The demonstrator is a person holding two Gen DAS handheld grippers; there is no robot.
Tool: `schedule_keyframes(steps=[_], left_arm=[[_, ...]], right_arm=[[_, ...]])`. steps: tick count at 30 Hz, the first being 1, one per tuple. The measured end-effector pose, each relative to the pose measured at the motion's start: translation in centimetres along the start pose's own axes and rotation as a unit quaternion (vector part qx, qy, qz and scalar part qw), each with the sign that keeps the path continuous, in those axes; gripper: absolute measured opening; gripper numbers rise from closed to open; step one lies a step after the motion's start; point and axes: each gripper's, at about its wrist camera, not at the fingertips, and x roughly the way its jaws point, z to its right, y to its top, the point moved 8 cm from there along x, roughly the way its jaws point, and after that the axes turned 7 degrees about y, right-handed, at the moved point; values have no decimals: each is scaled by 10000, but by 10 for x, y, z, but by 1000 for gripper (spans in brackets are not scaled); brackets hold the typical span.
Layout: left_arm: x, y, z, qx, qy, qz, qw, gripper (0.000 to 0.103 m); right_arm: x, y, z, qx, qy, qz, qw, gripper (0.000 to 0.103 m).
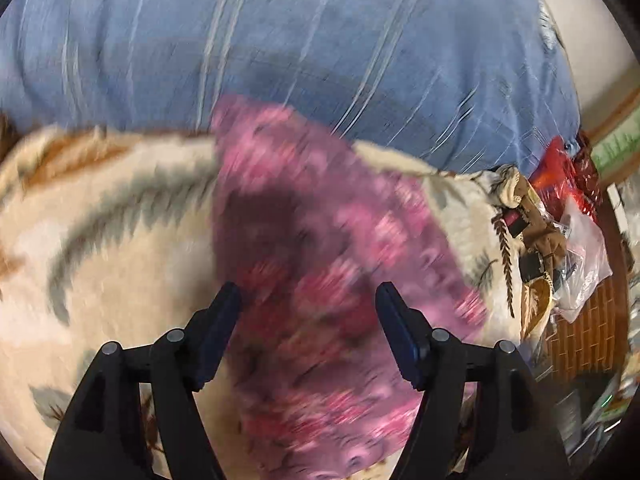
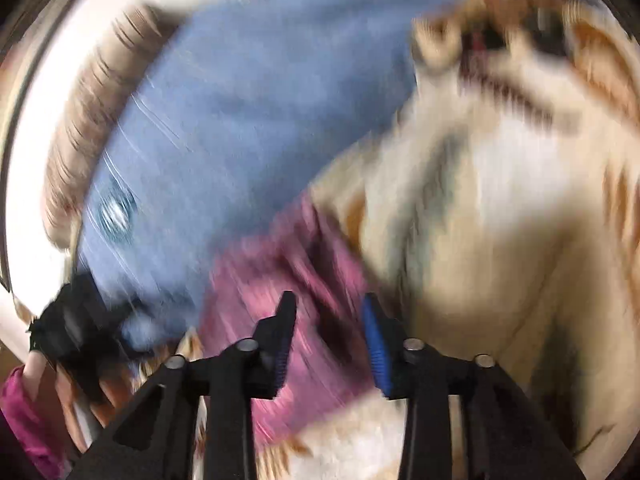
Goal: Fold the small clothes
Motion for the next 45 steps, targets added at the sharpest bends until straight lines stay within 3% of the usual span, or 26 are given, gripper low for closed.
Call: schedule_keyframes(steps=[2, 4, 9, 10, 11, 12, 15, 17, 19, 21, 22, 23, 26, 27, 29, 31, 32, 34, 36, 38, 39, 40, 42, 45], left_arm=[[5, -12, -6, -32, -51, -10, 10000, 69], [2, -17, -7, 53, -43, 116, 9999, 69], [-9, -18, -10, -6, -311, 168, 9994, 69], [-10, -17, -10, -5, -342, 175, 9993, 69], [-13, -17, -11, 5, -389, 205, 9990, 69], [-15, -17, -11, 29, -398, 246, 9989, 69], [-12, -16, -14, 111, -200, 382, 9990, 69], [-1, -18, -15, 126, -53, 371, 9992, 70], [17, -22, -15, -10, -27, 203, 9998, 71], [26, -26, -18, -132, -73, 109, 9998, 75], [24, -26, -20, -157, -103, 116, 9998, 75], [20, -27, -21, -130, -110, 125, 9998, 75], [-3, -32, -26, 153, 70, 387, 9991, 74], [-12, -36, -25, 264, 90, 485, 9984, 74], [-19, -43, -20, 362, 7, 583, 9976, 74], [-14, -54, -14, 457, 41, 582, 9972, 74], [-7, -61, -10, 549, 119, 518, 9971, 74], [10, -73, 0, 764, 345, 321, 9960, 74], [15, -83, 0, 929, 603, 404, 9930, 74], [12, -85, 2, 1015, 721, 378, 9915, 74], [9, -86, 2, 996, 680, 336, 9921, 74], [3, -87, 1, 970, 614, 354, 9928, 74], [-2, -89, -3, 950, 700, 416, 9921, 74], [3, -93, -6, 833, 725, 318, 9934, 74]], right_arm=[[19, 21, -17, -192, 380, -149, 9990, 52], [58, 30, -28, -319, 676, -776, 9942, 58], [158, 12, -10, -129, 155, -2198, 9753, 58], [168, 2, -3, -145, -54, -2450, 9694, 53], [171, -3, -2, -167, -106, -2552, 9667, 26], [176, -3, -6, -334, -35, -2563, 9660, 5], [166, 24, -33, -994, 264, -1884, 9767, 4], [164, 39, -39, -1031, 259, -1602, 9813, 4], [180, 41, -26, -1024, -55, -1740, 9794, 4], [202, 26, 3, -1168, -784, -2215, 9650, 5], [207, 18, 17, -1083, -932, -2441, 9592, 6], [205, 19, 19, -962, -818, -2449, 9613, 6], [168, 38, 18, -345, -108, -2003, 9791, 16], [154, 41, 17, -139, 244, -1960, 9802, 20], [133, 40, 17, 26, 621, -1950, 9788, 47], [126, 22, 19, -39, 682, -2185, 9734, 52], [130, 11, 16, -158, 599, -2339, 9703, 44], [130, 0, 15, -871, 104, -2438, 9659, 8], [124, 6, 23, -1151, -173, -2055, 9717, 7], [130, 2, 44, -1348, -915, -2152, 9629, 7], [127, -1, 54, -1180, -981, -2263, 9619, 7], [115, 0, 57, -768, -631, -2200, 9704, 13], [88, 4, 58, -227, -14, -2011, 9793, 14], [53, -5, 56, 55, 561, -1821, 9817, 37]])
